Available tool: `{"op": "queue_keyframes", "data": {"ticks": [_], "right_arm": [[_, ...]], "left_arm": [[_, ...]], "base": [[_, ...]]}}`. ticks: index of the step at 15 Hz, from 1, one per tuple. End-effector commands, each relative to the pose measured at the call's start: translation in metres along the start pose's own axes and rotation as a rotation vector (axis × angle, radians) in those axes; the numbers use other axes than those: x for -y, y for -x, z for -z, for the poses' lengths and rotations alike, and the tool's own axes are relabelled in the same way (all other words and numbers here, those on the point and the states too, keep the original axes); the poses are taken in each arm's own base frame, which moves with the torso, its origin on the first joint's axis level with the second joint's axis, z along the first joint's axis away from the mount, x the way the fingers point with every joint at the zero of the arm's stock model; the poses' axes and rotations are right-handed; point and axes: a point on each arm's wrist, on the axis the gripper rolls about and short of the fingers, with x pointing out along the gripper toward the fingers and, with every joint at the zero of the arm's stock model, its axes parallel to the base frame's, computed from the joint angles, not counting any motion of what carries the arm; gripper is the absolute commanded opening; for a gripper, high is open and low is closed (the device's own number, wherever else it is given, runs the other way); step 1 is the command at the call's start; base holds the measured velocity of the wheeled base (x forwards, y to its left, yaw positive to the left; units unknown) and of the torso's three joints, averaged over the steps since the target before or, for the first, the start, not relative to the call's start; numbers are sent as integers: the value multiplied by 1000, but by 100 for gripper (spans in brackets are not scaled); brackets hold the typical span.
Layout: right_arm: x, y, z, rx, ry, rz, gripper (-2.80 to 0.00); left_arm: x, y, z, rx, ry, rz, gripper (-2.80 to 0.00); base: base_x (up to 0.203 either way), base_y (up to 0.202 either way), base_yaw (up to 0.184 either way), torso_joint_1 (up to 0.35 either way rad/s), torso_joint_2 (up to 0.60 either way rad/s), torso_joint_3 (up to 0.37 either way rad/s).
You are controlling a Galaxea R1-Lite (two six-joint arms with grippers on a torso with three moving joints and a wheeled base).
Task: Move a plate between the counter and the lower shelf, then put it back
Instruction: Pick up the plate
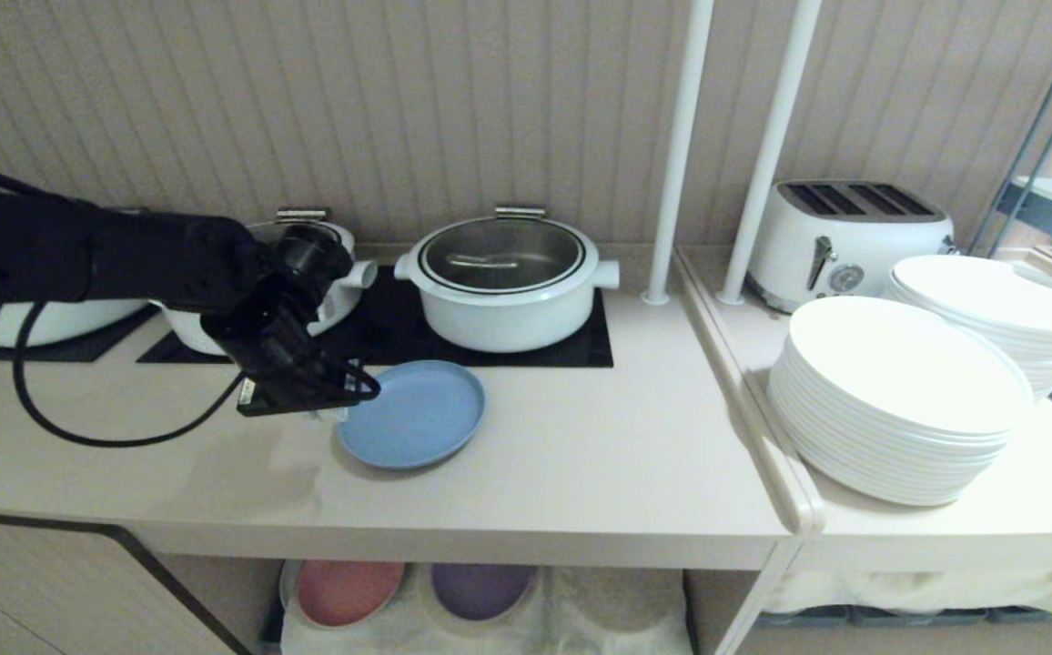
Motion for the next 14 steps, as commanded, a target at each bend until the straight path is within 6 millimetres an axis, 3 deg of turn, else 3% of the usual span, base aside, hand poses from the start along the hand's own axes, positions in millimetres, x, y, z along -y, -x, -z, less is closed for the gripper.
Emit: {"op": "queue_keyframes", "data": {"ticks": [1,10,14], "right_arm": [[0,0,0,-1,0,0,-280],[0,0,0,-1,0,0,-280],[0,0,0,-1,0,0,-280]], "left_arm": [[3,-9,-6,-4,4,-2,0],[1,-38,-41,29,78,45,0],[-2,-55,-39,-18,58,22,0]], "base": [[0,0,0,0,0,0],[0,0,0,0,0,0],[0,0,0,0,0,0]]}}
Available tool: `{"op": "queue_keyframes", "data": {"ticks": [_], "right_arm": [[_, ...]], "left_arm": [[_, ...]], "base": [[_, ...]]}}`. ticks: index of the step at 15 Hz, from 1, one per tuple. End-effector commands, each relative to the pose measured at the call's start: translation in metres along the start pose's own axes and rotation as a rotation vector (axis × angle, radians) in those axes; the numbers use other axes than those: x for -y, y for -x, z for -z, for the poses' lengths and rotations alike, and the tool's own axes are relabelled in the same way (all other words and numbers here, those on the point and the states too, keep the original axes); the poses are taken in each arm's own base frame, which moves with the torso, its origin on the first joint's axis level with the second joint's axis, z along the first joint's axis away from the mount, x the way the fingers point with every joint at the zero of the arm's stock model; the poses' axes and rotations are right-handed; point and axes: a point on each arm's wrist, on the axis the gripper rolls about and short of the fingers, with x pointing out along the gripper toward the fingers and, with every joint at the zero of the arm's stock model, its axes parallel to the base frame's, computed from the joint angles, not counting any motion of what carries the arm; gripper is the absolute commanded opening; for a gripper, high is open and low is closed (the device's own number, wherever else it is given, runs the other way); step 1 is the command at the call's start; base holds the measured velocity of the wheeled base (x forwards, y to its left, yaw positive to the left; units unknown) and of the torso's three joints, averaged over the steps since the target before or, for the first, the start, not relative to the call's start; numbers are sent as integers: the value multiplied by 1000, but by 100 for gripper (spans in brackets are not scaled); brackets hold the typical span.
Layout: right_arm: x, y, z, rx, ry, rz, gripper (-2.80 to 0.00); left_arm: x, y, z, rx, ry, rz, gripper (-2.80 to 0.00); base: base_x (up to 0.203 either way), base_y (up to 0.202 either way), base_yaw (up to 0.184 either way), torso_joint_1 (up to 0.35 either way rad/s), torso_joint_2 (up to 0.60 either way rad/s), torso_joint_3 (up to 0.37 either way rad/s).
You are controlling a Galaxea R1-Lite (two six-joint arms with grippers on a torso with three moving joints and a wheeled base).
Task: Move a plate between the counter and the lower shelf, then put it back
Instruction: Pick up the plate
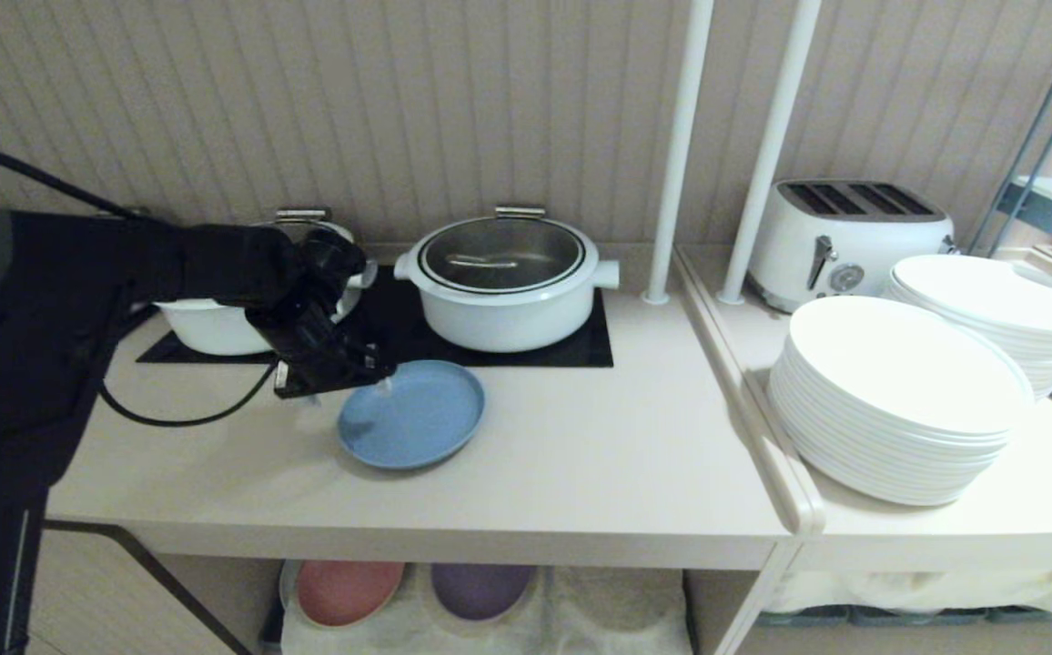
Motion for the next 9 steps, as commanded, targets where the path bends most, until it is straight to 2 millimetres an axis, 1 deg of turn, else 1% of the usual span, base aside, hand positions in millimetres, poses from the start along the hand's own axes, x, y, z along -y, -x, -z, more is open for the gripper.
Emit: {"op": "queue_keyframes", "data": {"ticks": [1,4,9], "right_arm": [[0,0,0,-1,0,0,-280],[0,0,0,-1,0,0,-280],[0,0,0,-1,0,0,-280]], "left_arm": [[0,-12,2,-32,-11,-14,0],[-4,-24,0,-44,-73,-23,0],[-2,-36,0,-59,-79,-24,0]], "base": [[0,0,0,0,0,0],[0,0,0,0,0,0],[0,0,0,0,0,0]]}}
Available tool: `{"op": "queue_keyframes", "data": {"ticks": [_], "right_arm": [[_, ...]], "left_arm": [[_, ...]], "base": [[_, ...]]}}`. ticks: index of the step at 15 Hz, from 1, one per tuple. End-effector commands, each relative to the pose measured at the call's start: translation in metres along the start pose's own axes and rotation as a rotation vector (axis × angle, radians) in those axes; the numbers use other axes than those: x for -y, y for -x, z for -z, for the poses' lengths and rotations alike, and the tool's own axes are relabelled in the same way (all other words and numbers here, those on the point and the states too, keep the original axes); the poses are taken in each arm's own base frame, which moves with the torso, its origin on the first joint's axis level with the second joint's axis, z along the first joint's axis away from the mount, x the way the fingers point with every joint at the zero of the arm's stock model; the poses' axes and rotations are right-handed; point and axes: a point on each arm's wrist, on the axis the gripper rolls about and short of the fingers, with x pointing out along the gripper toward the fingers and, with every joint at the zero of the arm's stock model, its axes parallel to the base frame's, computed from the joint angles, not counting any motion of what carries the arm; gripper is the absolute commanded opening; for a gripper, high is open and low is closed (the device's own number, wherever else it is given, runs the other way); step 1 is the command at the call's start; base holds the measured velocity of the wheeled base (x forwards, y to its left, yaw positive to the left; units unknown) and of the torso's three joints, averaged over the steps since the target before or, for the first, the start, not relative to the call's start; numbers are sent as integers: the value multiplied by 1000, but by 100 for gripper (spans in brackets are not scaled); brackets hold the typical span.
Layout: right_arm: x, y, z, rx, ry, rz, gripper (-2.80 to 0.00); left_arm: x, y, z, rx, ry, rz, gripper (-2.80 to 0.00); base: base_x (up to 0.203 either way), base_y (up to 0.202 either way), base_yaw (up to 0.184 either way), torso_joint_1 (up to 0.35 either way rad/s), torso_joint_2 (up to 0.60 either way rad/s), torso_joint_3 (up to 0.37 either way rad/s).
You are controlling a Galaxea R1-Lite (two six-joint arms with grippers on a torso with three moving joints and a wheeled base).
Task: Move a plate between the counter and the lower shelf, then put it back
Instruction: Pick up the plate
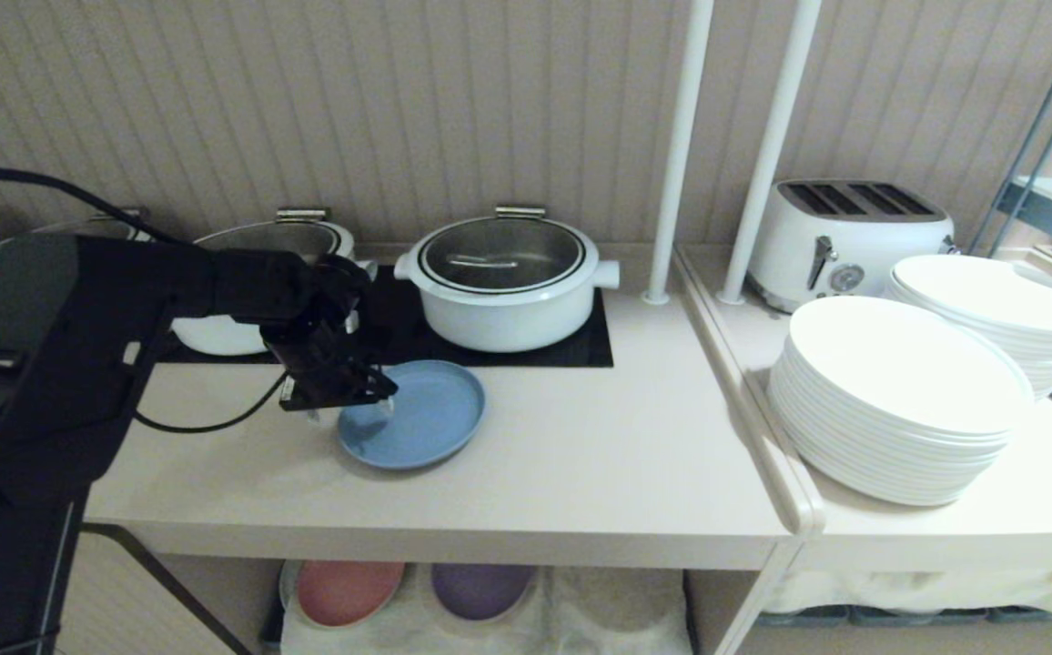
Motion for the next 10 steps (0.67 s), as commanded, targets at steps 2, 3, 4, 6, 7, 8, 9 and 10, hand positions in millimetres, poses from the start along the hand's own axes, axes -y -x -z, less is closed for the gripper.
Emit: {"op": "queue_keyframes", "data": {"ticks": [2,3,4,6,7,8,9,10], "right_arm": [[0,0,0,-2,0,0,-280],[0,0,0,-2,0,0,-280],[0,0,0,-2,0,0,-280],[0,0,0,-2,0,0,-280],[0,0,0,-2,0,0,-280],[0,0,0,-2,0,0,-280],[0,0,0,-2,0,0,-280],[0,0,0,-2,0,0,-280]], "left_arm": [[1,-6,-1,-10,1,-2,0],[1,-8,-1,-9,1,0,0],[1,-9,-1,-11,1,1,0],[2,-11,-2,-5,1,3,0],[2,-12,-2,-5,1,3,0],[2,-12,-2,-5,0,3,0],[3,-12,-1,-6,0,3,0],[3,-14,-1,-9,0,3,0]], "base": [[0,0,0,0,0,0],[0,0,0,0,0,0],[0,0,0,0,0,0],[0,0,0,0,0,0],[0,0,0,0,0,0],[0,0,0,0,0,0],[0,0,0,0,0,0],[0,0,0,0,0,0]]}}
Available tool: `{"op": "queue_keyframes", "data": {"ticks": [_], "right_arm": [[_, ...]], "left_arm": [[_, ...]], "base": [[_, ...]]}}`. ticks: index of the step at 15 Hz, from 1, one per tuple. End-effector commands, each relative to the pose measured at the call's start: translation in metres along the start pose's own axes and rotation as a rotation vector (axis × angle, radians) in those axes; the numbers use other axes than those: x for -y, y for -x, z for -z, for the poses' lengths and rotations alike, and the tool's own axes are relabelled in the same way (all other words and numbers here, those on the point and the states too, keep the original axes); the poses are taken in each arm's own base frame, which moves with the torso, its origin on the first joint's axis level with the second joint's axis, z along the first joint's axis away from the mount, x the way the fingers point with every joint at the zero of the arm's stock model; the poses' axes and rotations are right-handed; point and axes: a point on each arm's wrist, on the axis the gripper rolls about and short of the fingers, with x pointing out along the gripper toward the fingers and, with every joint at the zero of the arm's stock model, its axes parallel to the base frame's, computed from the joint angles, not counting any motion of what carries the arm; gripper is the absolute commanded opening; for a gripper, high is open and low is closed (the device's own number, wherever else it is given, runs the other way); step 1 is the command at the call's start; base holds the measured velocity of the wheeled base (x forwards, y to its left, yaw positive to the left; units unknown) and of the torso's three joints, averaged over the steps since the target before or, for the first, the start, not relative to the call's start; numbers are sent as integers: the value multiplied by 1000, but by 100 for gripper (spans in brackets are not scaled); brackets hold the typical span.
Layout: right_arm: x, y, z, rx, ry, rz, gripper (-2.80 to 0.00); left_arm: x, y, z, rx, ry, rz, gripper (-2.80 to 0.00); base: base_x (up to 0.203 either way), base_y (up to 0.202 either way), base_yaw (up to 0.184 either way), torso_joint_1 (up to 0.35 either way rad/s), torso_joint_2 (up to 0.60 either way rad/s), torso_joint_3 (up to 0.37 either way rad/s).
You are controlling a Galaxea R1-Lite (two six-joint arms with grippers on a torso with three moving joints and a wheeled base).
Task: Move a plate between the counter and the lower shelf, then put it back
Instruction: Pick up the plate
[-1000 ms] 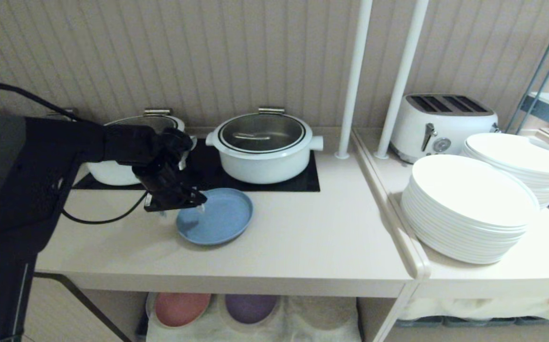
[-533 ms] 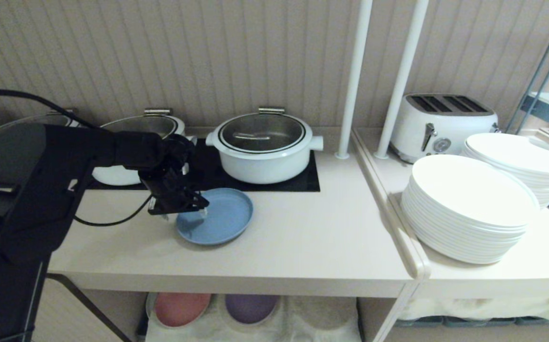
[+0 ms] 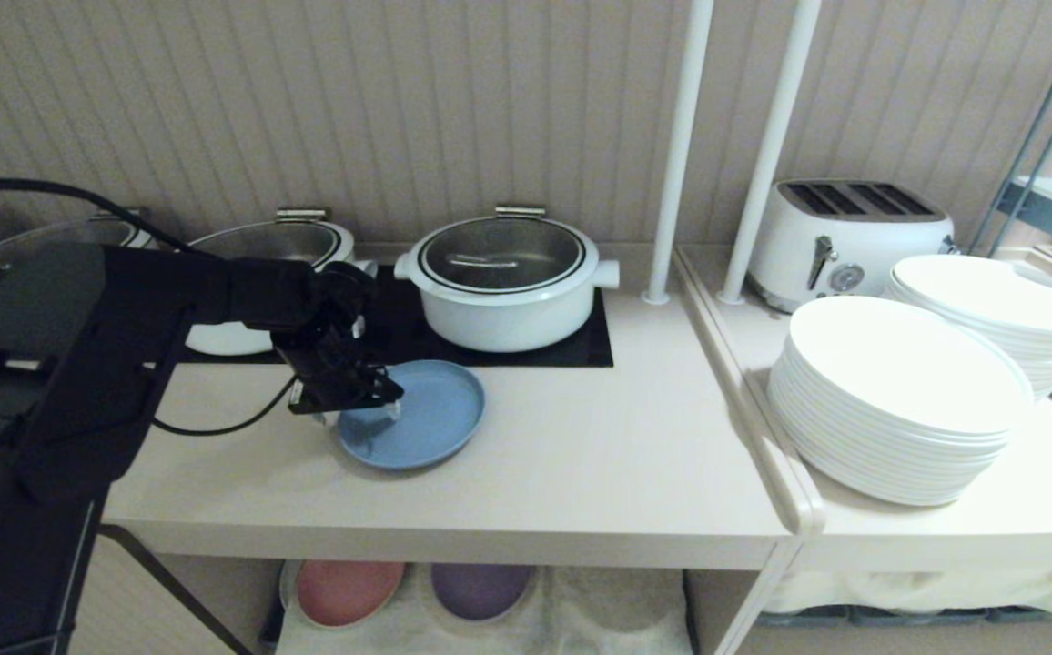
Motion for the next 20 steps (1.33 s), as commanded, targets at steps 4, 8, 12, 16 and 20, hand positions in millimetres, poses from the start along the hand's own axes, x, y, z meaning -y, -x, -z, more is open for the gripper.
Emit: {"op": "queue_keyframes", "data": {"ticks": [4,8,12,16,20], "right_arm": [[0,0,0,-2,0,0,-280],[0,0,0,-2,0,0,-280],[0,0,0,-2,0,0,-280],[0,0,0,-2,0,0,-280],[0,0,0,-2,0,0,-280]], "left_arm": [[0,-2,1,-6,3,-4,0],[0,-3,1,-8,4,-5,-280],[0,-6,1,-12,17,-12,-280],[-1,-4,1,-7,21,-13,-280],[-1,-1,0,-1,23,-13,-280]], "base": [[0,0,0,0,0,0],[0,0,0,0,0,0],[0,0,0,0,0,0],[0,0,0,0,0,0],[0,0,0,0,0,0]]}}
